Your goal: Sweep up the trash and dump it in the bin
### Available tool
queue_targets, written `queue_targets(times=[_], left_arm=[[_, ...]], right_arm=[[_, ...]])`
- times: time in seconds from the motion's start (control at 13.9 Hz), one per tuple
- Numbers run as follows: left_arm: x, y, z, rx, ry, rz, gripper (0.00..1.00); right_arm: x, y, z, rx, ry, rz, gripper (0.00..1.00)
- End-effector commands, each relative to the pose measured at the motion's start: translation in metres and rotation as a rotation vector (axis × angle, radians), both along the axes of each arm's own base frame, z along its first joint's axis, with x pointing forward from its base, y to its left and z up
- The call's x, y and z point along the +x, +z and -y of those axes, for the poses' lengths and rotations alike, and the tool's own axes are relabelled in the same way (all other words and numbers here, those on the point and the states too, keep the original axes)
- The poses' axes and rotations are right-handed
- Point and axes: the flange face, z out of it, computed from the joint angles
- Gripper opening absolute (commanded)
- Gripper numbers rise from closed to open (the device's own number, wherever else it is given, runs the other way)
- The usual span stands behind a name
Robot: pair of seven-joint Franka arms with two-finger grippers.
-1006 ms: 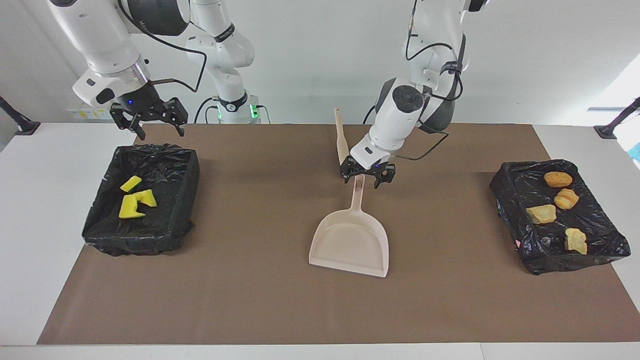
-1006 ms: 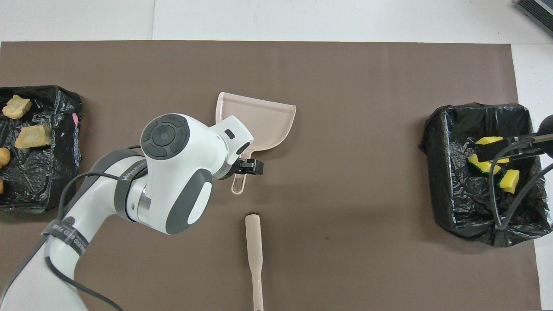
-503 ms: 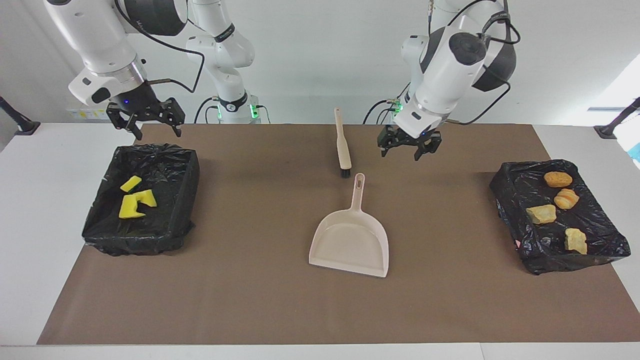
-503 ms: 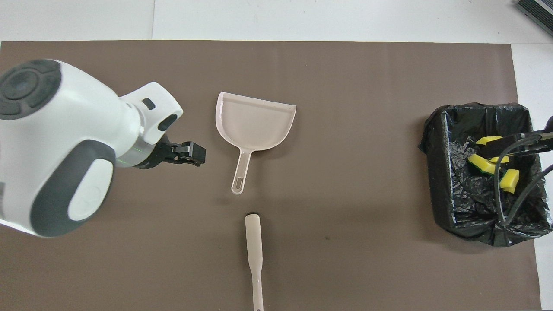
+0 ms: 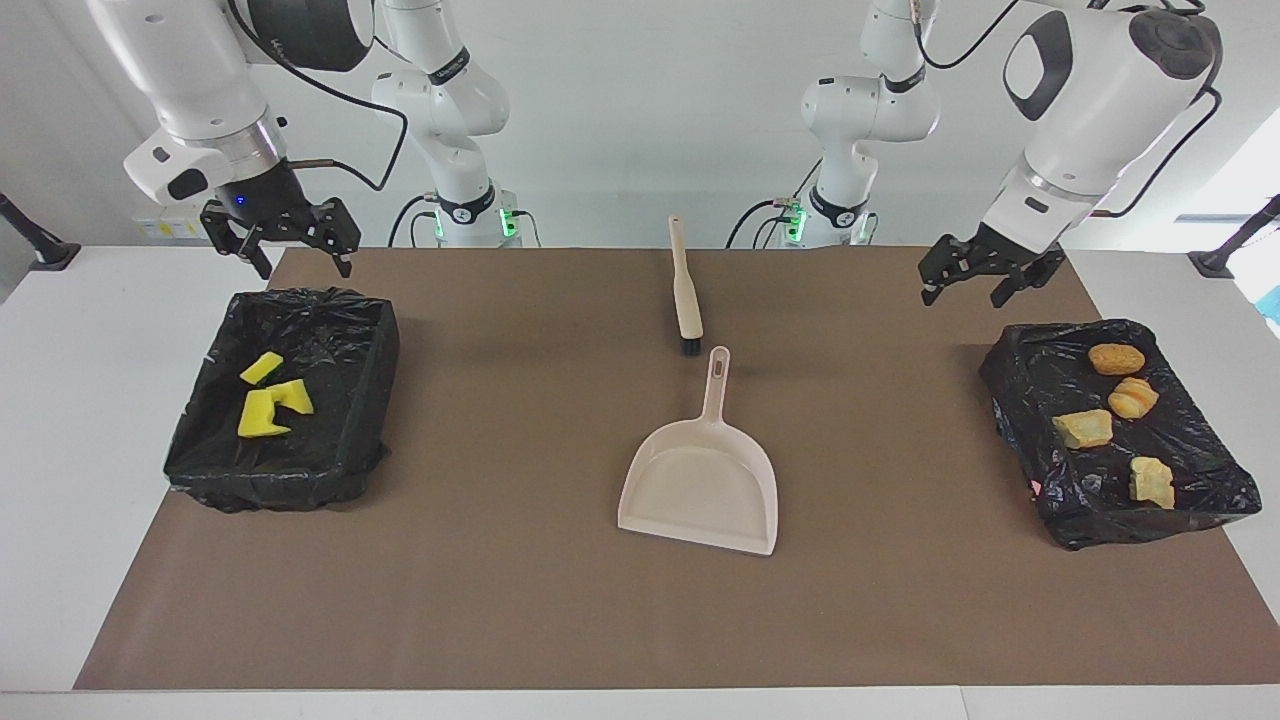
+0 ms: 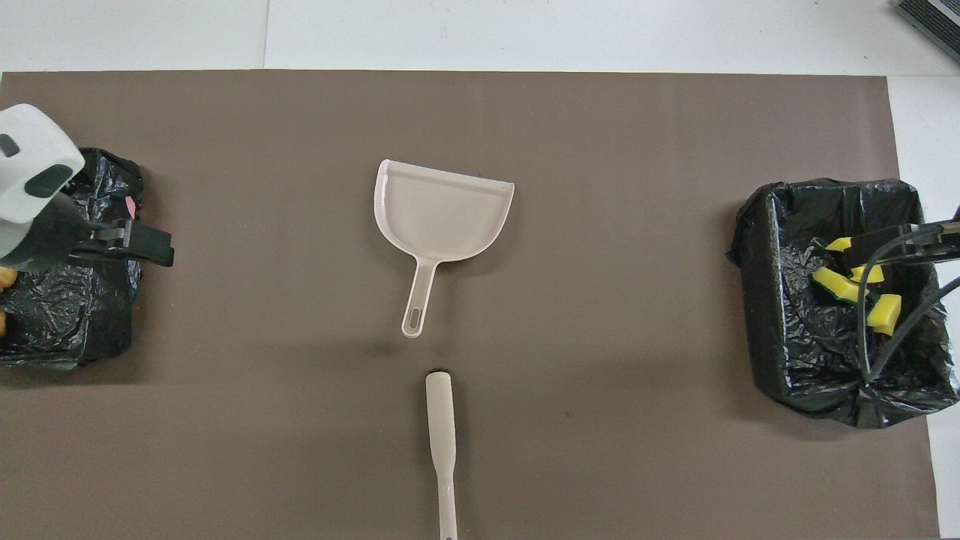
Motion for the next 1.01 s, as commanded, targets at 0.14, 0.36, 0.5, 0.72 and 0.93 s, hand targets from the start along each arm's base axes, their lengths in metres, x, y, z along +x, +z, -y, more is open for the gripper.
queue_targets(times=[0.14, 0.36, 0.5, 0.72, 0.93], left_arm=[[-0.012, 0.045, -0.027, 0.037, 0.019, -0.014, 1.0], [-0.013, 0.052, -0.028, 0.046, -0.003, 0.004, 1.0], [-0.015, 0.057, -0.025, 0.049, -0.012, 0.019, 1.0], [-0.021, 0.062, -0.026, 0.038, -0.007, 0.022, 1.0], [-0.021, 0.063, -0.031, 0.038, 0.003, 0.025, 1.0]], right_arm=[[-0.007, 0.005, -0.003, -0.02, -0.027, -0.006, 1.0], [-0.008, 0.004, -0.001, -0.019, -0.03, -0.012, 1.0], [-0.01, 0.004, -0.002, -0.017, -0.031, -0.021, 1.0], [-0.01, 0.005, -0.003, -0.014, -0.031, -0.021, 1.0], [-0.01, 0.005, -0.003, -0.012, -0.031, -0.021, 1.0]])
